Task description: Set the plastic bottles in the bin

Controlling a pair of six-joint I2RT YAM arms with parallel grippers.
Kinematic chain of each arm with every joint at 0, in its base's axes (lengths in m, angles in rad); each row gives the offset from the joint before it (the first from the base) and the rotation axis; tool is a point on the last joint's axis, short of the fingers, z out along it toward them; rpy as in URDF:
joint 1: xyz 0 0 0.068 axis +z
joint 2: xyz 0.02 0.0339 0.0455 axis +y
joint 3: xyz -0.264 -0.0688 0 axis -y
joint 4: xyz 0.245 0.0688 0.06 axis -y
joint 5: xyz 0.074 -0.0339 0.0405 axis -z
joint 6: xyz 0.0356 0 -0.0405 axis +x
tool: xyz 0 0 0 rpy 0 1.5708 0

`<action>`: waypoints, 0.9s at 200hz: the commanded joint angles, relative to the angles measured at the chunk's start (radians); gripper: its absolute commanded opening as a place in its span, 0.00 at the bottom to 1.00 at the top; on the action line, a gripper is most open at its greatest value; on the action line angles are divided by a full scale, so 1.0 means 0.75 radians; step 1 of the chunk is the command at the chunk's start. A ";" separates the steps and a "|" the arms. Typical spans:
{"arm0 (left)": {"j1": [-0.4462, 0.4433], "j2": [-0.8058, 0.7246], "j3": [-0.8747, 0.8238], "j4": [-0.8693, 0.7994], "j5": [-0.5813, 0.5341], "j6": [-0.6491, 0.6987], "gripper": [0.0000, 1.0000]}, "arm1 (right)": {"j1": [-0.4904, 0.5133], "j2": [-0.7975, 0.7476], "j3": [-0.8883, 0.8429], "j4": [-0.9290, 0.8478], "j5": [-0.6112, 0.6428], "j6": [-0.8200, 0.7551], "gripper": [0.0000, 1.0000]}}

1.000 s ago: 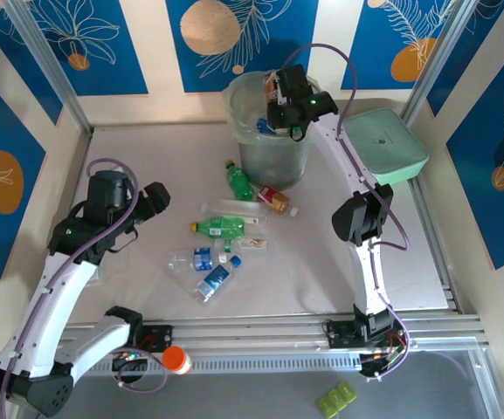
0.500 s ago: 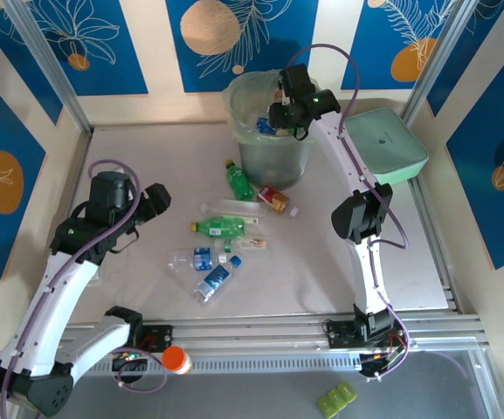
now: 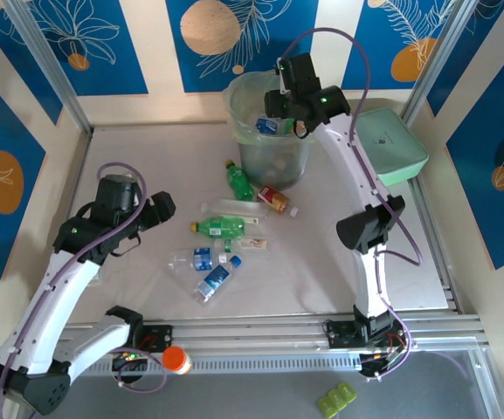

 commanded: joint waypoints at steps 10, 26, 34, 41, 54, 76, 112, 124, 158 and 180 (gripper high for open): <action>-0.129 0.009 -0.022 -0.129 -0.072 0.047 0.89 | 0.124 -0.346 -0.362 0.207 -0.060 0.013 0.54; -0.201 0.023 -0.034 -0.182 -0.105 0.054 0.89 | 0.178 -0.518 -0.653 0.338 -0.121 0.066 0.54; -0.238 0.028 -0.042 -0.189 -0.082 0.076 0.89 | 0.200 -0.606 -0.795 0.392 -0.148 0.083 0.54; -0.277 0.038 -0.053 -0.182 -0.038 0.121 0.88 | 0.218 -0.674 -0.911 0.435 -0.168 0.089 0.54; -0.359 0.068 -0.063 -0.188 0.019 0.201 0.87 | 0.242 -0.785 -1.097 0.485 -0.201 0.113 0.54; -0.503 0.126 -0.096 -0.203 0.101 0.326 0.88 | 0.268 -0.933 -1.329 0.505 -0.227 0.146 0.54; -0.665 0.240 -0.186 -0.178 0.173 0.416 0.89 | 0.284 -1.162 -1.599 0.538 -0.242 0.173 0.54; -0.711 0.304 -0.204 -0.153 0.189 0.418 0.89 | 0.286 -1.233 -1.674 0.556 -0.242 0.186 0.54; -0.806 0.500 -0.187 -0.132 0.041 0.390 0.96 | 0.284 -1.380 -1.830 0.572 -0.255 0.231 0.54; -0.815 0.606 -0.206 -0.069 0.025 0.383 0.96 | 0.270 -1.432 -1.894 0.585 -0.255 0.222 0.54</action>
